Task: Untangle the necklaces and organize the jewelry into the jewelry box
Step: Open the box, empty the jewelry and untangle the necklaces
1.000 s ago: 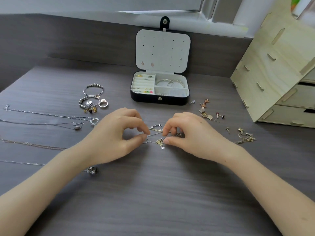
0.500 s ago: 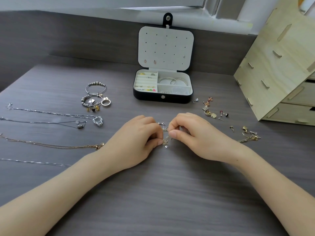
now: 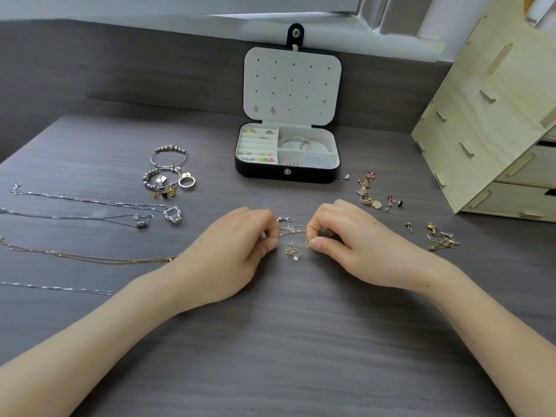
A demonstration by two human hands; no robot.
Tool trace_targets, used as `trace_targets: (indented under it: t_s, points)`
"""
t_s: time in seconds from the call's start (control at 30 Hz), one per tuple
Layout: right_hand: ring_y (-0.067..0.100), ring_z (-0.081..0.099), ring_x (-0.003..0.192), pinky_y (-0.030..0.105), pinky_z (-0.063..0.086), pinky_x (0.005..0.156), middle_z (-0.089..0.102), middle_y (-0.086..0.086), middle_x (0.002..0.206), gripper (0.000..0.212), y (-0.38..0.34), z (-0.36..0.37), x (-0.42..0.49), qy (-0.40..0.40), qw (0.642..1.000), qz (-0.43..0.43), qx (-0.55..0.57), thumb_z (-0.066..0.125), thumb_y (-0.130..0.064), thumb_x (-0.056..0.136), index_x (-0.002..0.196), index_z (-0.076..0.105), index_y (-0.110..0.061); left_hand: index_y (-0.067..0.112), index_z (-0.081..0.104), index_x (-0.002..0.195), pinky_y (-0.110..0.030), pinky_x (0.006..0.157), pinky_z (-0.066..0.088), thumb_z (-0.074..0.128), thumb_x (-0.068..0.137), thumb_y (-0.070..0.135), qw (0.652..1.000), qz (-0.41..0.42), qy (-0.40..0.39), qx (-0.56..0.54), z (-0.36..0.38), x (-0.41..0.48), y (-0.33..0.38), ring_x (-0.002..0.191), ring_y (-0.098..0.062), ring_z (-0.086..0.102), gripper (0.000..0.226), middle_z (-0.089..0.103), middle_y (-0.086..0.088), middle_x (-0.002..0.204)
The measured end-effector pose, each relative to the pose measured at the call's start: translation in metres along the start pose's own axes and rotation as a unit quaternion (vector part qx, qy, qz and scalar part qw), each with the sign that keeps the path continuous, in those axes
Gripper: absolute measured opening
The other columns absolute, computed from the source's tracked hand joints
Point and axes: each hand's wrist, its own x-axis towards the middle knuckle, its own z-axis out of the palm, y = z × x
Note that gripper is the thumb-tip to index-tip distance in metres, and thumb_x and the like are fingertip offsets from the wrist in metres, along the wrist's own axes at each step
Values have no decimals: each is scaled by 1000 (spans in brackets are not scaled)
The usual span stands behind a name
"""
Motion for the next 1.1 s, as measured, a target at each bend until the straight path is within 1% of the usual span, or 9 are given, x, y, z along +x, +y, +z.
trace_targets:
  t_s: [0.07,0.17,0.33,0.47,0.6,0.7,0.87,1.0,1.1]
  points:
    - [2,40,82,9,29,75,45,-17,78,16,-2,1,0,9,1000,2,20,54,-14,92,82,48,-25,19,50,83,-20,70,38,40,88,25,997,-32,-9,-71,0,-1,2,78,-6,48,12,58,14,78]
    - [1,41,79,11,32,71,48,-14,76,10,-5,2,0,19,998,8,59,56,-15,91,87,53,-24,20,47,82,-14,64,36,42,92,19,991,-41,-14,-128,-3,-2,6,71,-6,50,10,63,15,81]
    - [2,43,79,13,34,73,56,-19,79,21,-9,15,2,71,996,-24,53,60,-39,82,99,62,-27,15,47,83,-23,72,42,42,88,23,973,-49,-23,-223,-5,-2,9,73,-9,54,11,61,13,74]
    - [5,42,76,20,34,70,54,-17,76,18,-12,20,5,115,992,-37,43,60,-39,80,82,72,-25,12,47,83,-26,68,38,43,87,23,958,-69,-36,-277,-4,-2,11,69,-11,46,12,52,10,69]
    - [4,46,75,14,32,68,61,-15,74,9,-11,13,2,118,987,-16,108,67,-40,73,71,70,-31,18,49,80,-24,62,34,47,83,27,967,-87,-24,-240,-6,-3,11,64,-9,38,10,46,9,67]
    - [9,46,74,17,32,65,62,-12,74,7,-9,9,1,109,986,-1,125,66,-38,71,73,68,-32,20,54,82,-29,58,34,50,81,31,977,-87,-29,-194,-7,-3,12,59,-11,36,11,46,-8,66]
    - [12,46,72,21,34,64,62,-14,73,7,-11,6,-1,110,987,6,121,62,-37,73,72,67,-33,26,60,77,-25,57,35,51,81,34,981,-92,-22,-171,-5,-2,11,57,-6,38,12,48,0,61]
    - [3,48,73,20,32,63,57,-20,67,14,-11,4,-2,87,994,18,71,65,-42,76,65,60,-36,22,68,84,-21,55,33,56,85,35,978,-103,-28,-178,-6,-1,12,55,-5,37,17,47,3,59]
    - [-1,46,75,18,29,66,54,-20,66,15,-11,3,-3,55,997,24,38,68,-33,80,68,60,-35,26,68,81,-28,57,37,54,80,38,973,-107,-35,-201,-8,0,12,58,-5,39,18,50,-6,60]
